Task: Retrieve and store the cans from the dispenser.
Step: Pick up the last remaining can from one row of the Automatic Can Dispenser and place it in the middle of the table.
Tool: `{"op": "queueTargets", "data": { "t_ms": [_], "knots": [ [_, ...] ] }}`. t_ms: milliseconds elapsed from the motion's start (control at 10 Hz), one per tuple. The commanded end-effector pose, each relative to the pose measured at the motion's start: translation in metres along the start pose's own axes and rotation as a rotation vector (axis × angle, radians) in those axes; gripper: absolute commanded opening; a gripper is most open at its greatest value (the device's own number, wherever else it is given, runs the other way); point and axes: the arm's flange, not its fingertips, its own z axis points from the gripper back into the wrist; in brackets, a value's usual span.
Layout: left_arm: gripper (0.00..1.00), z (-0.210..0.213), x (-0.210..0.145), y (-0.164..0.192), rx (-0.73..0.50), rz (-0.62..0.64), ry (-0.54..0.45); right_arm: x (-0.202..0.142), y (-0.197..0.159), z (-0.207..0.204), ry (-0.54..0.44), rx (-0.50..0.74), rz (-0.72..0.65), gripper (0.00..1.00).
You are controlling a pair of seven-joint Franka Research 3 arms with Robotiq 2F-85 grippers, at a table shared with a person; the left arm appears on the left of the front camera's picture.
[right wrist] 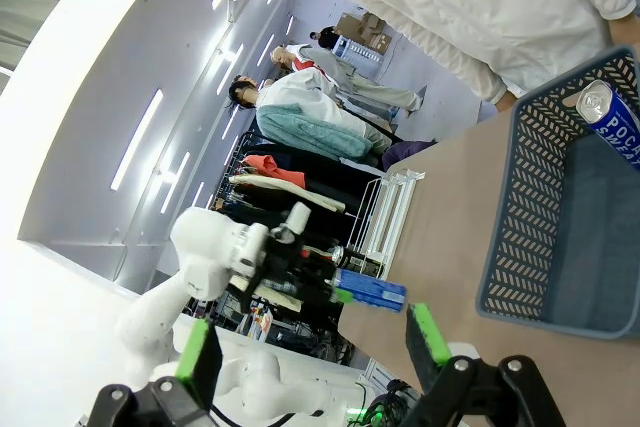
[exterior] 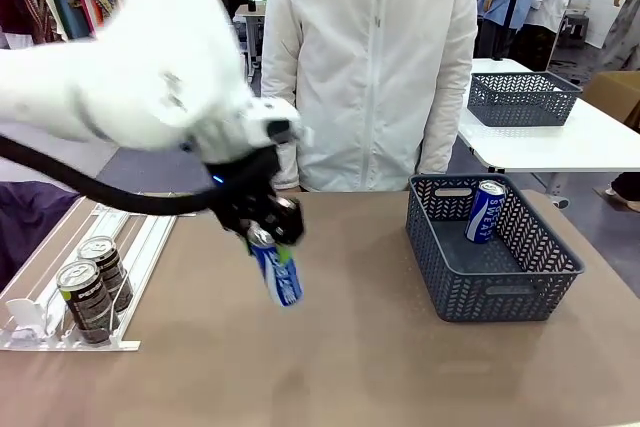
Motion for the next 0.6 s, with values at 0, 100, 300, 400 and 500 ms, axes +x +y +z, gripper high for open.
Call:
{"op": "queueTargets", "data": {
  "t_ms": [0, 100, 300, 400, 500],
  "knots": [
    [0.0, -0.016, 0.025, -0.024, 0.116, 0.005, 0.022, 0.004, 0.004, -0.003, -0.021, 0.018, 0.008, 1.0],
    [0.0, -0.034, 0.027, -0.032, 0.161, -0.004, -0.013, 0.004, 0.004, -0.003, -0.021, 0.018, 0.008, 1.0],
    [0.0, -0.063, 0.027, -0.04, 0.099, -0.04, 0.013, 0.004, 0.004, -0.003, -0.021, 0.018, 0.008, 1.0],
    [0.0, -0.076, 0.03, -0.041, 0.077, -0.081, 0.042, 0.004, 0.004, -0.003, -0.021, 0.018, 0.008, 1.0],
    [0.0, -0.084, 0.031, -0.043, 0.074, -0.095, 0.063, 0.004, 0.004, -0.003, -0.021, 0.018, 0.008, 1.0]
  ]
}}
